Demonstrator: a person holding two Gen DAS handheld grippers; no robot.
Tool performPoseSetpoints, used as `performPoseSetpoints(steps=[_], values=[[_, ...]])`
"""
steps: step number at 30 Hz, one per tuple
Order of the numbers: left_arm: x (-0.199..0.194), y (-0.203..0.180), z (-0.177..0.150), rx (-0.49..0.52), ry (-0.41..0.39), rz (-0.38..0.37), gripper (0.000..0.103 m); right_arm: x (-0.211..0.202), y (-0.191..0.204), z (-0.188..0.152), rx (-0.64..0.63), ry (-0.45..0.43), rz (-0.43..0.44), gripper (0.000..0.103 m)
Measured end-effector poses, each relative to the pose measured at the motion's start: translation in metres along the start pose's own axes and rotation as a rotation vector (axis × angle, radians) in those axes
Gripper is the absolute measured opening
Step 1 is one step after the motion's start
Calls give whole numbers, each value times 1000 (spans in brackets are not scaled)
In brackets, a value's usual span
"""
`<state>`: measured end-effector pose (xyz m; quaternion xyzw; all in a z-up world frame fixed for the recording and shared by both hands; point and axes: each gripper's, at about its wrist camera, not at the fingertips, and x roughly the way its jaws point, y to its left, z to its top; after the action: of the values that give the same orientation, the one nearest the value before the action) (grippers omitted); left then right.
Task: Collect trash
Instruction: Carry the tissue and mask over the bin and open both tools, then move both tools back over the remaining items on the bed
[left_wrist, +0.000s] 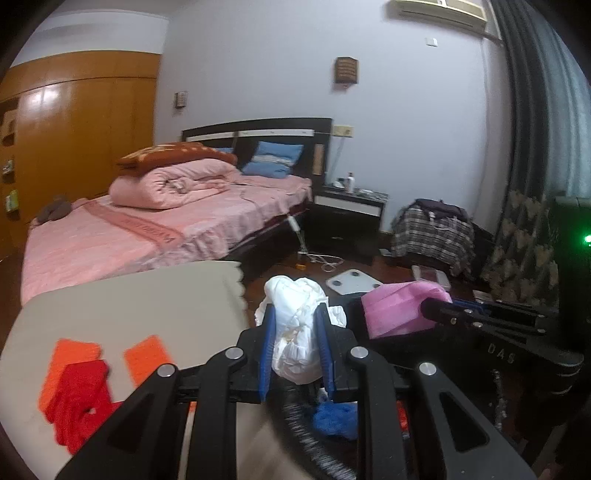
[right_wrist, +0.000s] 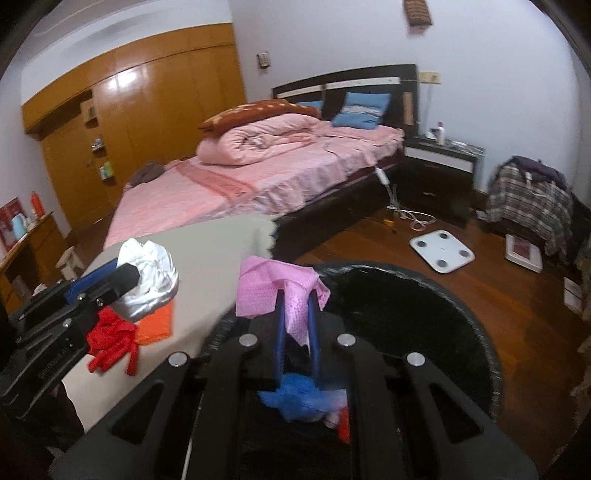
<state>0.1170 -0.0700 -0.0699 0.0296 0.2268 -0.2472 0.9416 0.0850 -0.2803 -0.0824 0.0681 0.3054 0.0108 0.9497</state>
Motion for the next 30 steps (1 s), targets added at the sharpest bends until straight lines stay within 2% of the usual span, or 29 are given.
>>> performPoseSetpoints(steps=[9, 12, 14, 15, 16, 18, 20, 21, 23, 30], values=[[35, -44, -2, 23, 50, -99, 22, -10, -42, -16, 49, 12, -95, 13], [46, -50, -5, 23, 77, -124, 26, -10, -51, -24, 54, 24, -119, 14], [51, -51, -8, 18, 91, -135, 35, -9, -56, -28, 58, 37, -138, 24], [52, -51, -10, 14, 98, -140, 42, -8, -58, -29, 61, 39, -143, 28], [53, -49, -11, 8, 103, -139, 47, -7, -59, -31, 62, 43, -151, 36], [52, -47, -12, 3, 104, -134, 48, -7, -60, -32, 63, 46, -165, 50], [50, -41, -13, -6, 101, -119, 54, -8, -59, -32, 60, 35, -177, 70], [49, -39, -12, -11, 99, -112, 56, -9, -59, -32, 55, 27, -180, 74], [43, -30, -12, -20, 90, -93, 59, -11, -56, -31, 42, 12, -186, 91], [9, 11, -12, -35, 42, 26, 74, -18, -34, -19, 27, -31, -135, 96]])
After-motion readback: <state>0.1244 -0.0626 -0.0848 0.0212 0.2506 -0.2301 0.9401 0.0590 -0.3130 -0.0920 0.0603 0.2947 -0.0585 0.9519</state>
